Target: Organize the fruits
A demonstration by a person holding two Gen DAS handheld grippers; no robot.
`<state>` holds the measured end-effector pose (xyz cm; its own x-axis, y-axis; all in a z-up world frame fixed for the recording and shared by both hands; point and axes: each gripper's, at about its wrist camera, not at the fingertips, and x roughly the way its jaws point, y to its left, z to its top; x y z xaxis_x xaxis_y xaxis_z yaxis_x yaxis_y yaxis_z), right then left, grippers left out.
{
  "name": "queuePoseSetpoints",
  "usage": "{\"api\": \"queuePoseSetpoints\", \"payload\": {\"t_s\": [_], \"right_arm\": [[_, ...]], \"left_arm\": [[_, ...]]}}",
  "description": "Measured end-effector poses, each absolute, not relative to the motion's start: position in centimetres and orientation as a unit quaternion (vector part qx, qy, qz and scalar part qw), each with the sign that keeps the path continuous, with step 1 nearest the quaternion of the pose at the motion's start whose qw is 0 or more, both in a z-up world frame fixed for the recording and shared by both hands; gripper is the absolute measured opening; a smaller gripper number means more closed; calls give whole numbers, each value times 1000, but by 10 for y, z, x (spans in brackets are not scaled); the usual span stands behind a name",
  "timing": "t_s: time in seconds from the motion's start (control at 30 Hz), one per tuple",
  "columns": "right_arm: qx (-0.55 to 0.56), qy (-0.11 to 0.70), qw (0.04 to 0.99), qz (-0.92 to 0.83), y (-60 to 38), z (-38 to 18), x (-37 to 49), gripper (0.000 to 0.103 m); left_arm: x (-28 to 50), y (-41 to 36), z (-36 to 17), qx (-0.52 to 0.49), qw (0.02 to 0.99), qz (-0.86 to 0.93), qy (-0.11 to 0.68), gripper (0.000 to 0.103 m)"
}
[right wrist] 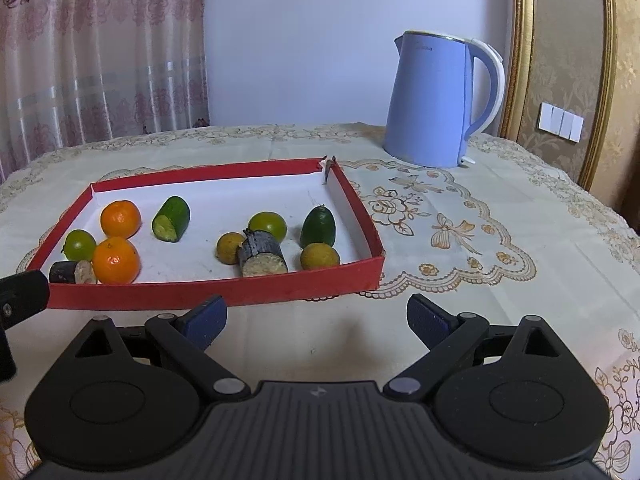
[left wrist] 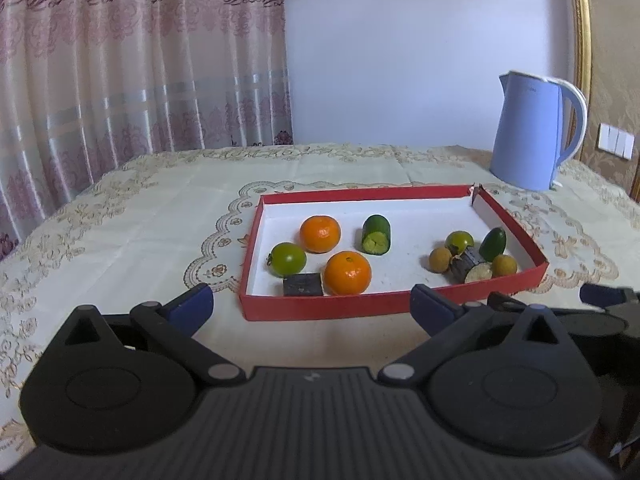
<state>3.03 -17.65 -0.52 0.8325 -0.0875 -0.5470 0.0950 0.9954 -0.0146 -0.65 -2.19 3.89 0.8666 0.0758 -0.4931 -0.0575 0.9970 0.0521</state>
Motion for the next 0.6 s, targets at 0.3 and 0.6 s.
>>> {"api": "queuePoseSetpoints", "payload": {"t_s": [0.3, 0.6], "right_arm": [[0, 284, 958, -41, -171, -7, 28, 97], [-14, 277, 960, -40, -164, -8, 26, 97]], "left_arm": [[-6, -24, 39, 13, 967, 30, 252, 103], [-8, -22, 37, 11, 968, 27, 248, 103]]}}
